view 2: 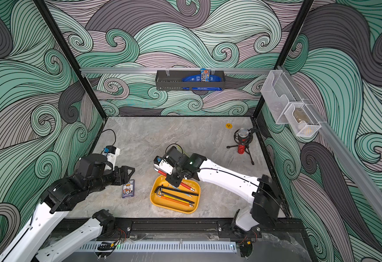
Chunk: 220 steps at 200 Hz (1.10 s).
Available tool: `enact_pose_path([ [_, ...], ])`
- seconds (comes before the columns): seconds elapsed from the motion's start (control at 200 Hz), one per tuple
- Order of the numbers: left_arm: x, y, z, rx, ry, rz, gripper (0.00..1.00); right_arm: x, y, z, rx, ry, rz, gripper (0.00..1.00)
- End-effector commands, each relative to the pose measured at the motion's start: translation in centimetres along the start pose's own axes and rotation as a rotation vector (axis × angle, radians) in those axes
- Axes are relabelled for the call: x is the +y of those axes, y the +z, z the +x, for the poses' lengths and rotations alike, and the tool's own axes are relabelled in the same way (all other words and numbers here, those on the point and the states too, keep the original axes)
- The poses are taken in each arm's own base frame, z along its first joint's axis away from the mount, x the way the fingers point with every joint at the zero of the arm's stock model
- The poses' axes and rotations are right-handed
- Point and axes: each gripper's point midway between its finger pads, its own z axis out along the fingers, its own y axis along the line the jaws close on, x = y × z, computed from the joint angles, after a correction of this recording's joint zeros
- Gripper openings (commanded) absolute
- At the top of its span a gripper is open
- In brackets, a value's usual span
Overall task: Put the hex key on the desktop into the storage box
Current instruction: Place the Allen key in the storage box.
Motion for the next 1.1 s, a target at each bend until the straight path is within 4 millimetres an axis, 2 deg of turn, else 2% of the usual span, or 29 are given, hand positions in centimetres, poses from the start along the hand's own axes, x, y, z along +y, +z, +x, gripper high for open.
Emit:
enact_pose_path([
  [0.0,-0.6,-1.1,0.8,0.009,0.062,0.056,0.65,1.4,-0.2,-0.1,-0.048,-0.009,-0.020,0.00],
  [0.2,-0.4,-2.0,1.9,0.025,0.083,0.074,0.65,3.1,1.6,2.4,-0.011,-0.049,-0.039,0.00],
  [0.425,-0.4,-2.5,2.4,0.022,0.056,0.086,0.65,4.3,3.5,3.4,0.007,-0.097,-0.043,0.00],
  [0.55,-0.5,-2.7,2.1,0.013,0.043,0.093,0.65,4.1,4.6,4.1,0.045,-0.103,-0.031,0.00],
  [0.765,-0.6,-3.0,2.2,0.010,0.038,0.098,0.65,4.0,5.4,3.5,0.056,-0.125,-0.021,0.00],
  [1.096,-0.8,-3.1,1.8,-0.003,0.022,0.111,0.65,3.8,7.0,5.2,0.062,-0.157,-0.014,0.00],
])
